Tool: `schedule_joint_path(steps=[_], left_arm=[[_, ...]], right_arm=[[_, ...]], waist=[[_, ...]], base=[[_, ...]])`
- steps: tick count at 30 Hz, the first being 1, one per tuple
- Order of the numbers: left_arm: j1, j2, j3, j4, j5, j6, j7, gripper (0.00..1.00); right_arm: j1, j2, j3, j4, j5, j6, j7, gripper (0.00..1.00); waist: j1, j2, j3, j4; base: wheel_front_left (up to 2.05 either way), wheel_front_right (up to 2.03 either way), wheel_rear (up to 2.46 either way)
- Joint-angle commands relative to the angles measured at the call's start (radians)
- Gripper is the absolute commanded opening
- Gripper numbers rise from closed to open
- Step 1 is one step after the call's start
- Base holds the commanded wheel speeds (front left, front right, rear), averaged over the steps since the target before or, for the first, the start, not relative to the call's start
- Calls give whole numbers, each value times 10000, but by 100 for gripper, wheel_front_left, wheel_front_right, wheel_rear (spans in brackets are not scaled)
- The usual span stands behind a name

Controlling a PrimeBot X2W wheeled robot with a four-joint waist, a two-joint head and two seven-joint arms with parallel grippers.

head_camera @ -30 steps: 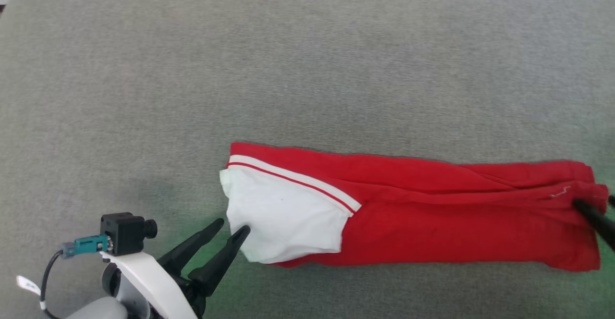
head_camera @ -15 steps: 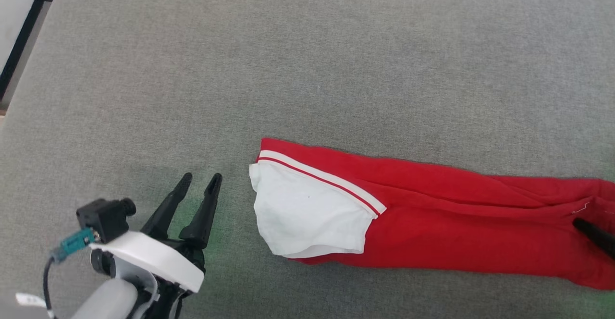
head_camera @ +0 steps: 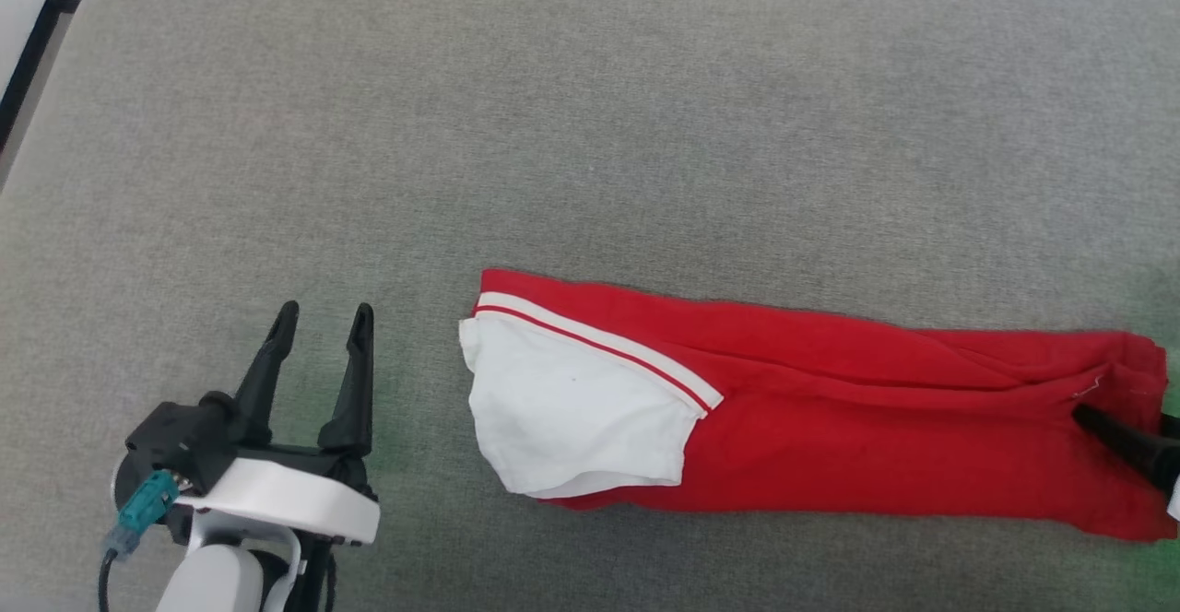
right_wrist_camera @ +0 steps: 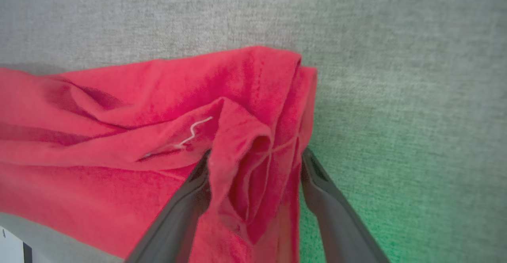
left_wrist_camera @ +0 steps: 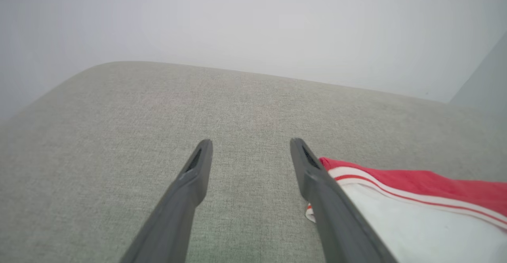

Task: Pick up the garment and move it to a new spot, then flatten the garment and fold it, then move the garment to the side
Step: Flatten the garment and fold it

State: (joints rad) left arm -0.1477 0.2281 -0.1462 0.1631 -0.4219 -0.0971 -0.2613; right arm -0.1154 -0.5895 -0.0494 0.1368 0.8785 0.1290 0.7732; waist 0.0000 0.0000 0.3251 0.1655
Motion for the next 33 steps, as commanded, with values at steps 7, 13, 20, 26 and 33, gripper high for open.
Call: schedule_joint_path(steps=[7, 13, 20, 26, 33], left_arm=[[233, -617, 1120, -532, 1821, -224, -43, 100], [289, -857, 1560, -569, 2343, -322, -44, 100], [423, -745, 1742, -734, 2572, -332, -46, 100], [482, -595, 1641, -949, 2632, -333, -44, 100], [355, -406, 1730, -1044, 2731, -335, -44, 100]], right_arm=[[-388, 725, 919, 396, -148, 53, 238, 0], [-728, 570, 588, 583, -264, 16, 123, 0], [-950, 58, -499, 717, -182, -18, -372, 0], [-1095, -482, -1713, 1018, -59, -6, -629, 0], [-1193, -1279, -3110, 1609, -4, -6, -634, 0]], waist=[[0, 0, 52, -174], [0, 0, 126, -330], [0, 0, 105, -718], [0, 0, 105, -1138], [0, 0, 174, -1514]], base=[[0, 0, 0], [0, 0, 0], [0, 0, 0], [0, 0, 0], [0, 0, 0]])
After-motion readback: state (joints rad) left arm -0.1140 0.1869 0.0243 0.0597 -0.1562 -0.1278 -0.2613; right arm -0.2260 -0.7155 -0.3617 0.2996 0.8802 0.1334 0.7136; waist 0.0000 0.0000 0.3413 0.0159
